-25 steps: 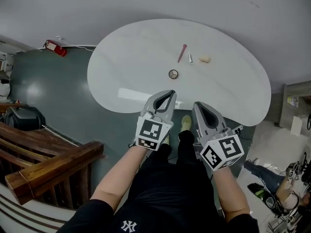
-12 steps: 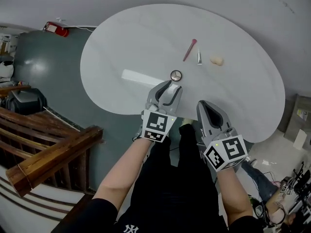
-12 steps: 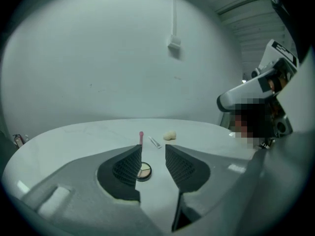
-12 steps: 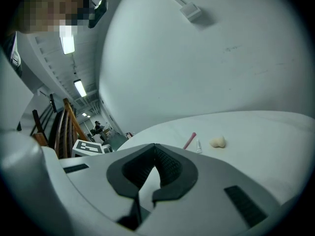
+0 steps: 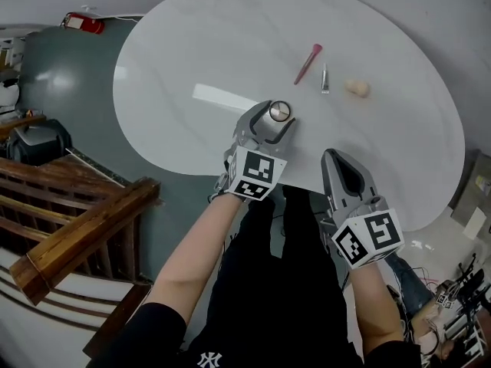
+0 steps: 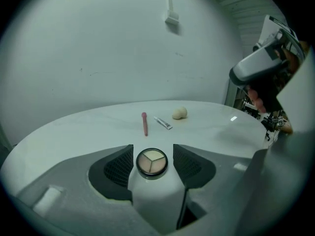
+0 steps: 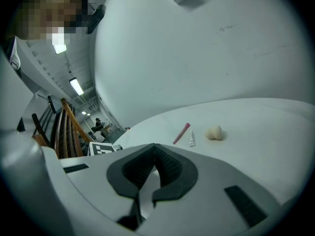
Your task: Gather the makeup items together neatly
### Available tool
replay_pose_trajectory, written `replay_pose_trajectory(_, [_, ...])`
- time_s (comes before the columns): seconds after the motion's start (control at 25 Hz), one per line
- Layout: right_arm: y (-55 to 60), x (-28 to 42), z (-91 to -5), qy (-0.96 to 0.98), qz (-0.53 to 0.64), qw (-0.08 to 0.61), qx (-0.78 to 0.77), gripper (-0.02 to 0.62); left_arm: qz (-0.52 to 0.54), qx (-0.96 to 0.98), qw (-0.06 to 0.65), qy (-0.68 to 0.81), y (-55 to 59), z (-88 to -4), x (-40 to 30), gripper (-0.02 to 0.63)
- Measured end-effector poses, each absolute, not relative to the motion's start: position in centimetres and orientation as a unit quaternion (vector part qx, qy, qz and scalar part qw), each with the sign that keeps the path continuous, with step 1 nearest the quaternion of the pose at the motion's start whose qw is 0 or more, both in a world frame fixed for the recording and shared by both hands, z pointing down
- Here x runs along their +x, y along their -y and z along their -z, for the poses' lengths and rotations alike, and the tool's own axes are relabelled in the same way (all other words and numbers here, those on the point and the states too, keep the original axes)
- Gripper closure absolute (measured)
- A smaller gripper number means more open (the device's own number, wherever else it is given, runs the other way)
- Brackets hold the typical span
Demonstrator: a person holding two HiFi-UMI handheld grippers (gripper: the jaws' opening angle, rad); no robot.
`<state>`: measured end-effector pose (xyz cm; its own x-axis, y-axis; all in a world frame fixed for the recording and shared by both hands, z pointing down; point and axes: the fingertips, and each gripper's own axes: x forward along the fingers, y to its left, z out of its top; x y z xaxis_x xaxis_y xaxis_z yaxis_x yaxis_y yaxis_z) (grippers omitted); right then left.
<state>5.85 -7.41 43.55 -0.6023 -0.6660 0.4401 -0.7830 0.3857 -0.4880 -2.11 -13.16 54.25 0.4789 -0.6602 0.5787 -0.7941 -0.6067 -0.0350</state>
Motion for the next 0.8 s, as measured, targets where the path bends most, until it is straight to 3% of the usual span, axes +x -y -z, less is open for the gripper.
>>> replay_pose_trajectory(0.8, [6.0, 7.7, -44.7, 0.804, -0.356, 0.092, 0.467, 0.581, -0.329, 0.841, 0.105, 0.416, 13.5, -56.4, -1.5, 0.368])
